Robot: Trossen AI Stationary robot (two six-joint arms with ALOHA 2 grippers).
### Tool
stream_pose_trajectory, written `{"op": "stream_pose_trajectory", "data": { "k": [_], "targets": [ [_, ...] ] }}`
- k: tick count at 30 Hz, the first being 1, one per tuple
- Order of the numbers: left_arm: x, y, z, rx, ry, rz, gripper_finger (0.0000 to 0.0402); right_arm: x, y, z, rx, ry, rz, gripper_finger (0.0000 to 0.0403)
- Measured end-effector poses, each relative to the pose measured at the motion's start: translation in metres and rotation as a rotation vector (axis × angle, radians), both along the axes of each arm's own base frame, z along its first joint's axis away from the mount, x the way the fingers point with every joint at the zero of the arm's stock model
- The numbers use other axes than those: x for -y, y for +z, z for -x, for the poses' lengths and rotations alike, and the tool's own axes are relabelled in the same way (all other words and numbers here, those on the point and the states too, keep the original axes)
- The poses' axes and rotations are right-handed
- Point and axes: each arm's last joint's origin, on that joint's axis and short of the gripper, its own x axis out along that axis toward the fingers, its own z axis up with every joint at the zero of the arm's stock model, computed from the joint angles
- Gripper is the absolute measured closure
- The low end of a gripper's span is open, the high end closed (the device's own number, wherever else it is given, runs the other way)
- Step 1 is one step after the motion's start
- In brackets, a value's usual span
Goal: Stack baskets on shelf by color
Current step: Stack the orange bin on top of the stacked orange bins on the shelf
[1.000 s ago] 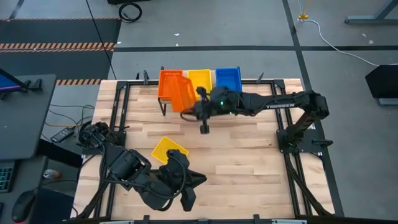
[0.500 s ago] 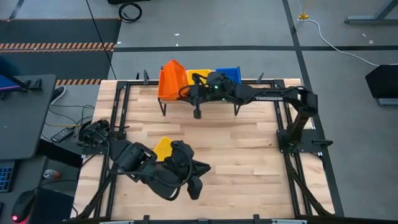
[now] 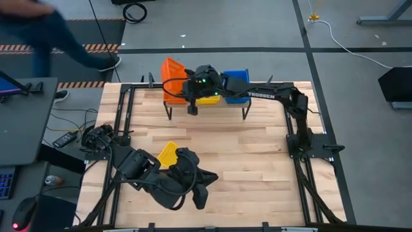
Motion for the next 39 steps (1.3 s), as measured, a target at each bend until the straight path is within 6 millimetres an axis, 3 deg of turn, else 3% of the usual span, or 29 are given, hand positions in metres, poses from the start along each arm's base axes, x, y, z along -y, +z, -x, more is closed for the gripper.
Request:
{"op": "stream_pose_trajectory", "data": {
  "k": [8,14,39],
  "targets": [
    [0.002,0.0,0.002,-0.003,-0.007,-0.011,0.0363,0.002,0.008,0.008,-0.031,-0.019,0.012,0.0395],
    [-0.001,0.0,0.0,-0.004,0.0,-0.011,0.0363,0.002,-0.005,0.007,-0.11,-0.027,-0.004,0.039],
    [0.006,0.004,0.002,0.034,-0.016,0.017,0.0363,0.005,0.0,0.008,-0.082,-0.052,-0.009,0.0258]
  ]
}}
